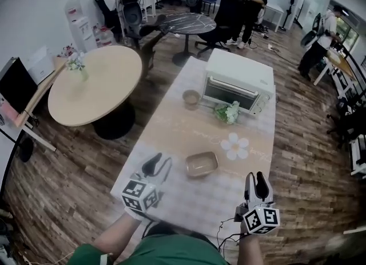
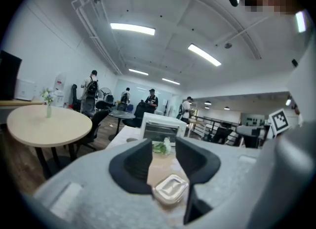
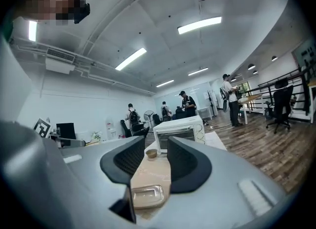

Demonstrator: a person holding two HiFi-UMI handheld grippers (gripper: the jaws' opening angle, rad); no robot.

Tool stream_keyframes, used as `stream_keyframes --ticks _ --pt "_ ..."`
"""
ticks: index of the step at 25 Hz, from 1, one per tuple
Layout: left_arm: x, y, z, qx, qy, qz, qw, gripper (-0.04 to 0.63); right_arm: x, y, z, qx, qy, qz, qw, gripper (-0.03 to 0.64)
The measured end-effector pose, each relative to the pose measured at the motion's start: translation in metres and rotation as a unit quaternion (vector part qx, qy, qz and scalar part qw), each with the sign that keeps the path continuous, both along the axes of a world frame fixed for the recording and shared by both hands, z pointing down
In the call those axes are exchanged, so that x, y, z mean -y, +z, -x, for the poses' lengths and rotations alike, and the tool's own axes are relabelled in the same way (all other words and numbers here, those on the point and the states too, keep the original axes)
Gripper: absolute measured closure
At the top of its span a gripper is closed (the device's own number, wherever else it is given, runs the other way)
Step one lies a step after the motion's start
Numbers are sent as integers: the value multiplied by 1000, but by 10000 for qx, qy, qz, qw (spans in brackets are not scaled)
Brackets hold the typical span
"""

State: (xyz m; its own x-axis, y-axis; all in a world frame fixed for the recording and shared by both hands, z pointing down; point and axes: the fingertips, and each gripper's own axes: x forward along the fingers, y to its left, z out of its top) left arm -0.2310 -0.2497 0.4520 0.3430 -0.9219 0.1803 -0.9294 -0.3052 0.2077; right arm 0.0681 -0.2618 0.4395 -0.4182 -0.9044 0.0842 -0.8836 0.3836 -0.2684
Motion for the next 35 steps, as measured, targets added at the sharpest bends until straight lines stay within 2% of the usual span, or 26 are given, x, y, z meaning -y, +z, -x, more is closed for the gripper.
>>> stream_keyframes --ticks 5,11,15,23,27,31,35 --pt "24 40 2 -249 674 451 9964 449 -8 16 10 -52 573 183 9982 474" --pt "46 80 1 -349 1162 853 9889 448 -20 39 19 -37 989 421 9942 474" --pt "49 108 -13 -360 1284 1186 9839 448 -29 44 5 -21 1151 482 9922 474" --pt "57 170 -40 -431 1234 1932 9724 448 -29 57 -19 49 1183 683 9906 474" --pt "60 215 -49 -589 1160 2493 9597 446 -26 78 -28 112 1162 850 9895 474" --pt "63 254 -61 -1130 1063 3076 9388 446 -24 95 -40 125 1186 1002 9878 474" --pt "72 287 -63 -1634 736 3507 9192 446 -26 112 -47 103 1187 1174 9859 474"
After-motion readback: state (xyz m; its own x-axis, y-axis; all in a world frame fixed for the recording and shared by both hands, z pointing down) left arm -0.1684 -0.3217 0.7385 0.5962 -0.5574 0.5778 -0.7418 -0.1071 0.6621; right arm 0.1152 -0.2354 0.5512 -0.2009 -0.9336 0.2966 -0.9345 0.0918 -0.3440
